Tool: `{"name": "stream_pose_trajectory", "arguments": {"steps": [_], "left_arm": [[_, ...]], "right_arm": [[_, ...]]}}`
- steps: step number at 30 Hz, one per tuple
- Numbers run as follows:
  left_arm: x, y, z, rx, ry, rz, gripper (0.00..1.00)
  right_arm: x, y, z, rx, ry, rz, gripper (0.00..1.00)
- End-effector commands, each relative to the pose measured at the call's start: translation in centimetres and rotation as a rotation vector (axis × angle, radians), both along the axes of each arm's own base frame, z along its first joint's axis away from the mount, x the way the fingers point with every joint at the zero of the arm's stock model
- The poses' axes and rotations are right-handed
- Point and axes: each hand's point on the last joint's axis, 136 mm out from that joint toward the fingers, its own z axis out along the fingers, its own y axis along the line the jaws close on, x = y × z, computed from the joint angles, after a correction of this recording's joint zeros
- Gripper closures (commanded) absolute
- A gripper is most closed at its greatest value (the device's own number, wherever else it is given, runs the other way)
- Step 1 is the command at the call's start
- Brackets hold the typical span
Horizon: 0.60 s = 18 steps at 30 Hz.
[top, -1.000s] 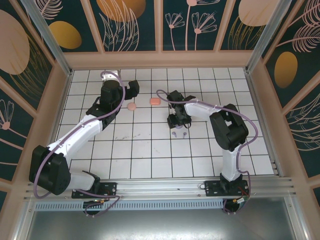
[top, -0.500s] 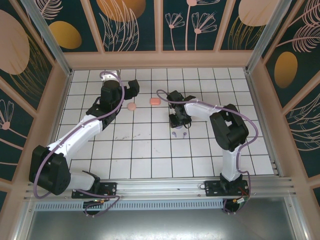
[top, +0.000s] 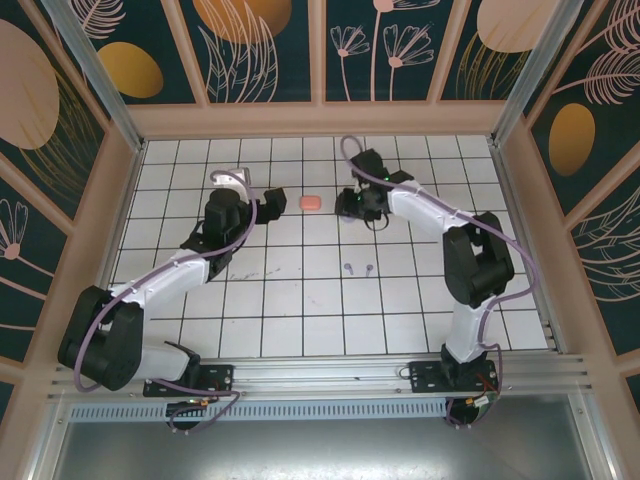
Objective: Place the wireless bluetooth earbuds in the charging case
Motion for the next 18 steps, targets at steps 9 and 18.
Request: {"name": "stream_pose_trajectory", "arguments": {"steps": [9, 18], "left_arm": [[-1.9, -7.1, 2.9, -0.269, -0.189, -0.418, 0.05], [-0.7, -8.9, 3.4, -0.38, -0.209, -0.486, 0.16]], "right_arm": [[6.4, 2.6, 11.6, 0.604, -0.037, -0.356, 0.66], [5.3, 4.1, 13.7, 0.713, -0.016, -0.482, 0.66]]}}
